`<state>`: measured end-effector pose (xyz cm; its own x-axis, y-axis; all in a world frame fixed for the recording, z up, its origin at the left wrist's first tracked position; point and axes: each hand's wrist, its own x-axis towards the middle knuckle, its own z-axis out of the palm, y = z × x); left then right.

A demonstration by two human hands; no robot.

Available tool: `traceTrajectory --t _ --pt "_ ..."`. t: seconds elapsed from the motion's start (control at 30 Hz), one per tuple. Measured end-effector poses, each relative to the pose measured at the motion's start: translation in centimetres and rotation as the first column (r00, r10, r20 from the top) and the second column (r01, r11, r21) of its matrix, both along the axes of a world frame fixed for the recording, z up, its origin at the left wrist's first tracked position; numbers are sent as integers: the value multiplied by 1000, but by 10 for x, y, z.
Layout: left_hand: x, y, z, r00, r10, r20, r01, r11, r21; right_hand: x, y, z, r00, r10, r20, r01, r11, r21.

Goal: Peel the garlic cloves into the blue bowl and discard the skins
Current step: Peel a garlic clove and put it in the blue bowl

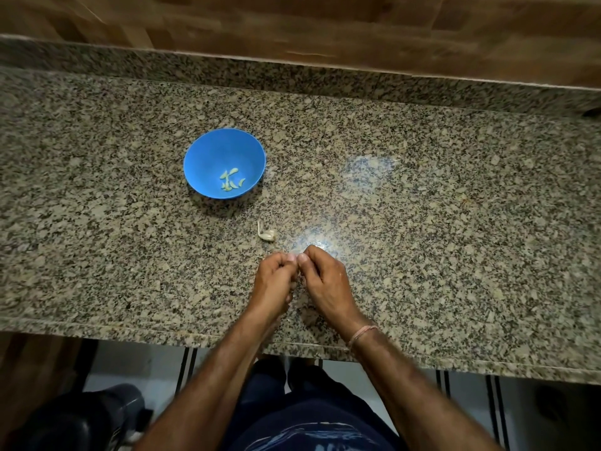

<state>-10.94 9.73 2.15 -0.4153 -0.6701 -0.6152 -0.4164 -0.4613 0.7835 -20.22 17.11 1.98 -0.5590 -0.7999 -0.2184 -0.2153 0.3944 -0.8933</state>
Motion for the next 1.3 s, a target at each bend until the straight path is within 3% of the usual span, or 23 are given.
traceTrajectory --t 0.07,0.13,0.17,0.23,0.27,0.33,0.53,0.57,0.63,0.7,0.73,0.8,0.83,0.9,0.93,0.97,1.03,1.07,1.1,1.13,1.2,1.23,1.3 --pt "0 3 3 997 -42 69 52 986 -156 -1 -1 -2 995 -38 89 35 999 32" --pt "0 3 3 979 -93 183 162 899 -408 2 -4 -1 869 -144 473 110 989 100" --pt "0 3 2 976 -93 198 173 882 -439 3 -5 0 811 -170 559 121 985 124" --pt "-1 1 0 987 -78 141 116 950 -290 4 -3 -1 921 -118 370 86 991 103" --pt "-1 -1 0 997 -46 64 53 993 -109 3 -2 -2 985 -55 164 46 997 62" --pt "0 -5 -1 996 40 -78 -23 977 214 1 0 -6 994 15 -108 -16 1000 -12" --pt "0 -7 3 993 35 -110 2 949 316 -2 0 -18 921 37 -387 -65 996 -60" --pt "1 -5 6 996 -3 -93 27 965 259 -2 1 -18 936 44 -348 -62 997 -40" --pt "1 0 12 992 -118 42 119 993 -5 0 0 -16 999 -2 34 1 1000 21" --pt "3 4 13 970 -175 166 211 948 -236 4 -3 -11 817 -168 552 111 985 136" --pt "4 5 13 972 -165 166 205 942 -266 6 -5 -6 736 -217 642 130 975 181" --pt "4 0 9 994 -103 42 107 989 -103 12 -6 -3 872 -170 459 121 983 136" --pt "4 -4 4 997 -63 -46 67 995 78 14 -4 -4 973 -95 212 84 994 63" --pt "7 -10 -1 986 36 -161 22 939 342 12 -2 -5 981 -17 -193 12 1000 -26" --pt "9 -9 2 983 38 -179 29 934 356 12 -4 -8 964 -5 -267 -3 1000 -29" --pt "10 -8 2 990 -15 -143 53 963 265 10 -4 -10 967 1 -256 -3 1000 -9" --pt "13 -5 0 986 -156 62 163 979 -124 12 -8 -8 980 -96 174 89 995 44" --pt "14 -3 -3 976 -166 139 201 933 -299 15 -11 -6 902 -161 400 132 986 98" --pt "14 -3 -4 980 -133 150 178 922 -343 18 -12 -5 861 -185 473 142 982 126" --pt "13 -5 -3 989 -99 109 126 953 -277 20 -14 -6 908 -165 385 127 984 122" --pt "15 -14 -1 998 -24 -50 30 994 108 24 -14 -13 995 -47 -88 50 998 33" --pt "16 -18 -1 994 17 -110 15 958 288 22 -13 -17 958 -11 -287 12 1000 4" --pt "19 -26 3 980 115 -161 -18 864 503 21 -16 -17 881 46 -471 -53 999 -1"
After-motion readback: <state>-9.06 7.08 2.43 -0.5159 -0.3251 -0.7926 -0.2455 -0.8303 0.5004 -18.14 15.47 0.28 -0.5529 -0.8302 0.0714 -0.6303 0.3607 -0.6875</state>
